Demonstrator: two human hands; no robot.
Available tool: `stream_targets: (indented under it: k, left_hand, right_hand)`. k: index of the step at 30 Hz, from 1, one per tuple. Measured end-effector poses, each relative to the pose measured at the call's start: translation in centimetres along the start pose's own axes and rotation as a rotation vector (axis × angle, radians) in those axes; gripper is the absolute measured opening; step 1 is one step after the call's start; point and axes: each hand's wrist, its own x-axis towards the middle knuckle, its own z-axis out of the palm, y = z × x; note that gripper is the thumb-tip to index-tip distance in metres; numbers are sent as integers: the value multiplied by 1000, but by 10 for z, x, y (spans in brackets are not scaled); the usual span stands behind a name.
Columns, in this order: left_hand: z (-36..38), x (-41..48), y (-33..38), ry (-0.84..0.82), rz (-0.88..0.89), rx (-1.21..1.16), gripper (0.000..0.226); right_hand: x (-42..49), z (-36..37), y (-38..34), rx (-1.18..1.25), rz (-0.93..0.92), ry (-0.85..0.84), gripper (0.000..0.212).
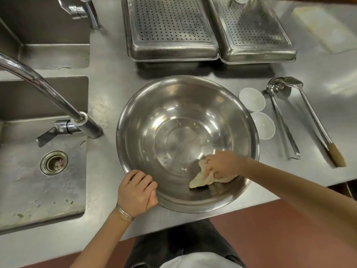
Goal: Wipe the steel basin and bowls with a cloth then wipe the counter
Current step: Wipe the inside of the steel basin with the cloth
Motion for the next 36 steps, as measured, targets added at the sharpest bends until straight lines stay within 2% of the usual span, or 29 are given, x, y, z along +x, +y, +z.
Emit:
stream_targets:
  k: [3,5,8,11,13,15,19,22,25,28,30,33,35,36]
  left_hand:
    - [1,0,1,-6,-2,-8,34]
    - [0,0,2,-16,-16,-23,33]
    - [-7,1,1,-97,-65,-56,31]
    - [-11,6,23,-218,-157,-34,29]
    - [-6,8,48,-265,-94,-56,28]
    - [0,8,58,-241,-11,-103,30]
    - [-1,13,20,-193,89,-139,36]
    - [-7,25,-22,-224,150,-132,34]
    - [-13,35,-42,-267,136,-91,33]
    - [-19,26,-14,-245,-24,-100,32]
    - [-13,15,15,-255,0,-172,26]
    - [2,12,37,-220,8,-162,20]
    - [8,14,38,-149,-47,-136,21]
    - [9,13,37,-122,-53,-128,24]
  right_hand:
    - [-1,-3,4,-13,405,45,36]
    - [8,2,-10,58,493,66,34]
    - [15,16,-33,114,401,90,44]
    - [12,19,-46,165,431,125,57]
    - [16,23,-51,130,368,119,58]
    - [19,25,-48,84,297,135,50]
    - [18,23,-13,-67,198,147,39]
    - [21,18,17,-148,242,271,35]
    - [35,13,41,-151,397,379,33]
    - [58,16,49,-49,467,538,48]
    - [75,5,42,86,486,582,52]
    - [96,-5,27,240,557,618,44]
    - [98,-8,8,232,514,639,45]
    - [96,-4,-3,202,424,611,48]
